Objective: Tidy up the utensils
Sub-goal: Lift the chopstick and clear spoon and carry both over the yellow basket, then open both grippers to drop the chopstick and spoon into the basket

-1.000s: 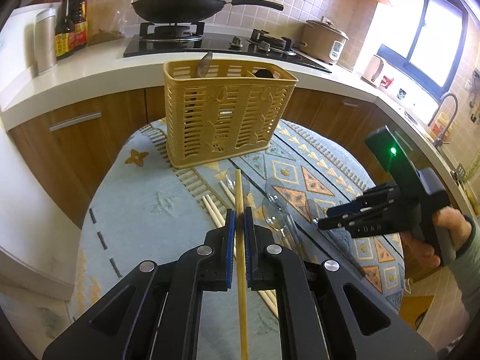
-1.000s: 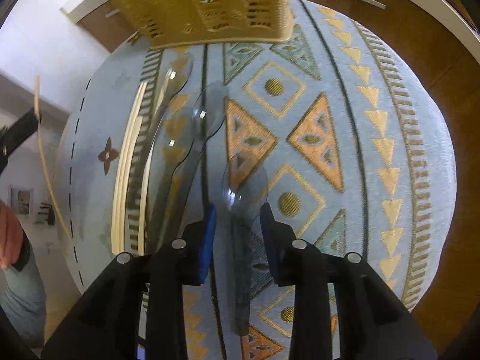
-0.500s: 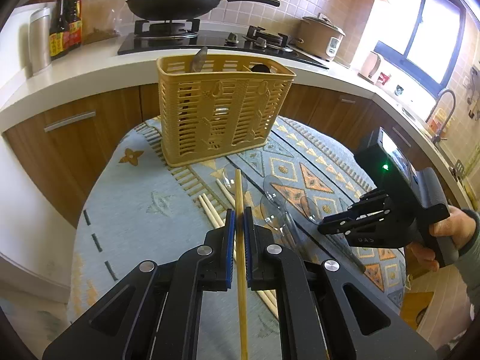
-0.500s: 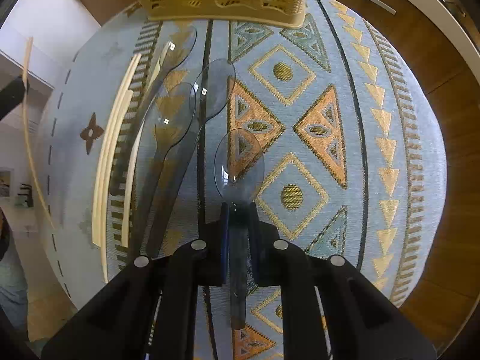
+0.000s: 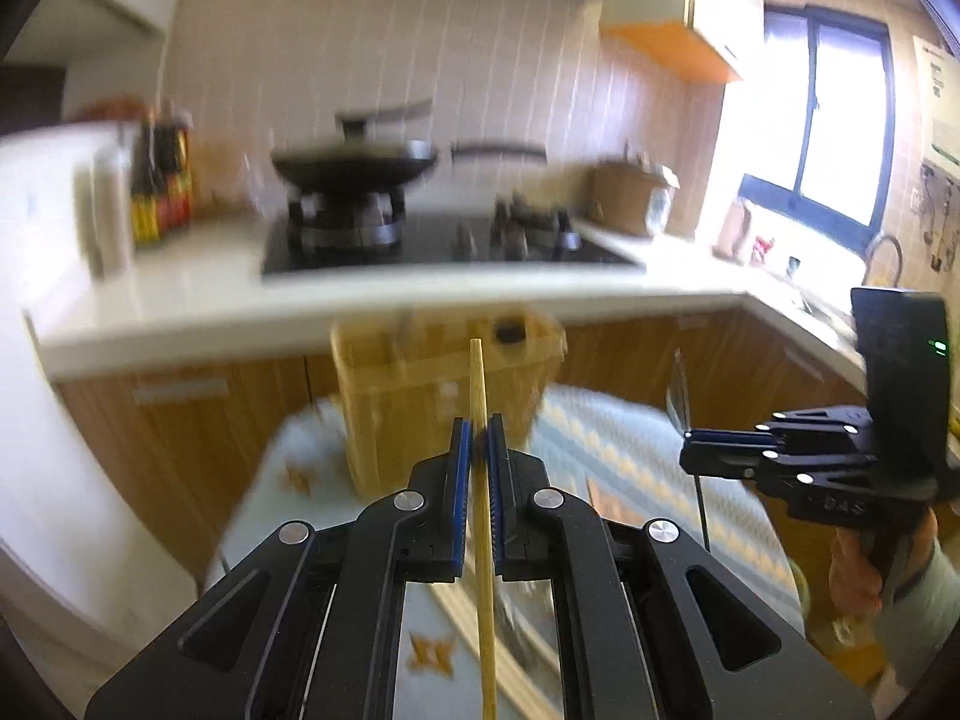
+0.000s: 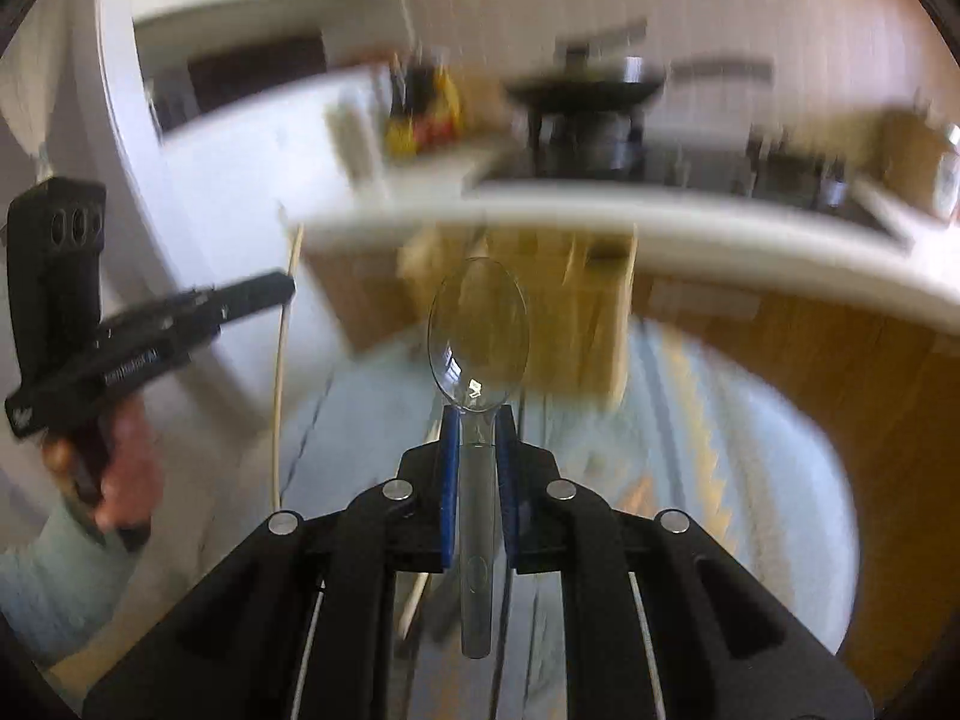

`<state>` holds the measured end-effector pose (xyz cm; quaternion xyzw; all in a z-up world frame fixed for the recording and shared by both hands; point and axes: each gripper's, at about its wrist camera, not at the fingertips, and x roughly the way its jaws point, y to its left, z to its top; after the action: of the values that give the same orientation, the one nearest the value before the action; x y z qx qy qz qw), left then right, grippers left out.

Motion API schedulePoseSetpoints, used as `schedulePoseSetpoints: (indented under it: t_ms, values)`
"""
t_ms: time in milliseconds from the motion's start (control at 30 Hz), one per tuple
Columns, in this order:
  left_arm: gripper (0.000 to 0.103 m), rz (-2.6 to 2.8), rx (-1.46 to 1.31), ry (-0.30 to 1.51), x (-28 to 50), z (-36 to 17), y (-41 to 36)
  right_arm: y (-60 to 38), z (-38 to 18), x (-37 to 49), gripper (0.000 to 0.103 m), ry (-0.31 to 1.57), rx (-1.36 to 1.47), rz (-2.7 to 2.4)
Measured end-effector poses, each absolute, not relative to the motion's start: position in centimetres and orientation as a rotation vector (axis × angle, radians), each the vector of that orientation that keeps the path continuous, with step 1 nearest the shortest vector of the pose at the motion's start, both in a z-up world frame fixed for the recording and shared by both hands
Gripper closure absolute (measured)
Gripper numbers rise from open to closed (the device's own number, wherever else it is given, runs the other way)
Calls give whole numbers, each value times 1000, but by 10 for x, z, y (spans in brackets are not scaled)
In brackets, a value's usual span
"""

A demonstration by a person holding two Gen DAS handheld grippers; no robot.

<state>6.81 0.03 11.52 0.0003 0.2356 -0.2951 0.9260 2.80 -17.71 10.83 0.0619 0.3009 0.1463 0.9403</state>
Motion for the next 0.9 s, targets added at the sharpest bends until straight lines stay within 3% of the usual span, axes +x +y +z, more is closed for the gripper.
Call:
schedulePoseSetpoints:
  t_ms: [233,367,900]
  values:
    - [99,-513,-114,266,110,162,-17,-183,149,83,93,336,201,211]
    - [99,-449,-204,244,151,172,-29,-193,156,122,93,252,205,122]
    - [99,-348,-282,208,222,124,-65,-222,90,201,93,281,192,12]
